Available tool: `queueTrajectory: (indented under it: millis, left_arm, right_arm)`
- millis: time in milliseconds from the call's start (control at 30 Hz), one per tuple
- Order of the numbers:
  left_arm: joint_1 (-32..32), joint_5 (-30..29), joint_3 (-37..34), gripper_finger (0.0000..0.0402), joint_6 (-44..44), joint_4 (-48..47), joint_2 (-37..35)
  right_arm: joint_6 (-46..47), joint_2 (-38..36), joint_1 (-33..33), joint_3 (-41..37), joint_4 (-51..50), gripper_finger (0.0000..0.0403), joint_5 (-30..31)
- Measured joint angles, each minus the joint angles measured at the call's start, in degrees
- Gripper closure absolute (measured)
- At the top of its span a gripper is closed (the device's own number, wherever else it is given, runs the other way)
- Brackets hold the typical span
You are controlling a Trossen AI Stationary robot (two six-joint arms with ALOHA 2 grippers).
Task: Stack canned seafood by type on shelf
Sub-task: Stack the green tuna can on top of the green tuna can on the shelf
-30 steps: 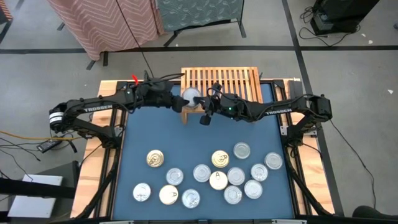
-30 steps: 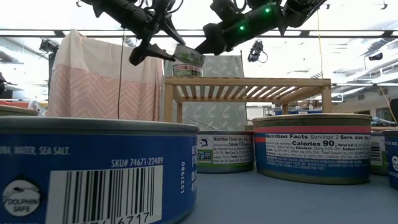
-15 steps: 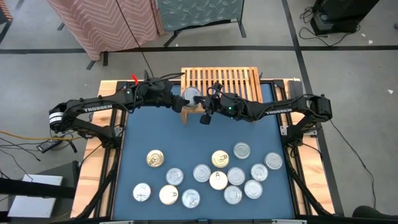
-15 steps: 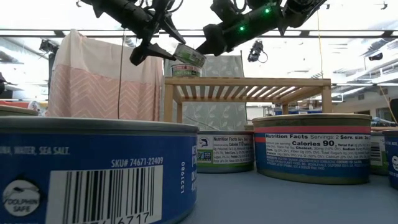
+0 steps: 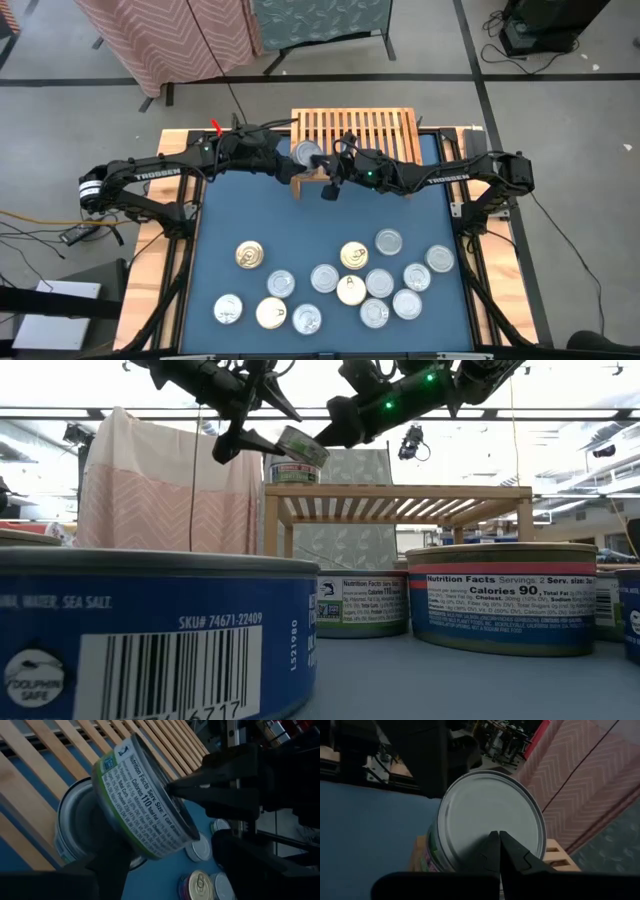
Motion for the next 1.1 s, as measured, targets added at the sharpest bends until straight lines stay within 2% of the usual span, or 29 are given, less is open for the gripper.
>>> queueTrajectory:
  millis: [167,533,1100]
  left_arm:
    - [1.0,1.6,0.0,0.0091,0.1,0.0,0.0]
    - [4.1,6.2,0.0,0.0089,1.5,-0.6,-0.3]
    - [6.9,5.2,0.1,0.0089,4.5,-5.4,-3.6]
  right_arm:
    - [0.0,0.0,0.0,0.0,0.0,0.0402,-0.1]
    - [-0.2,0.0,0.0,0.0,-0.4,0.0402,-0.1]
    - [-0.7,0.0,0.0,0.0,-1.2,0.0402,0.1]
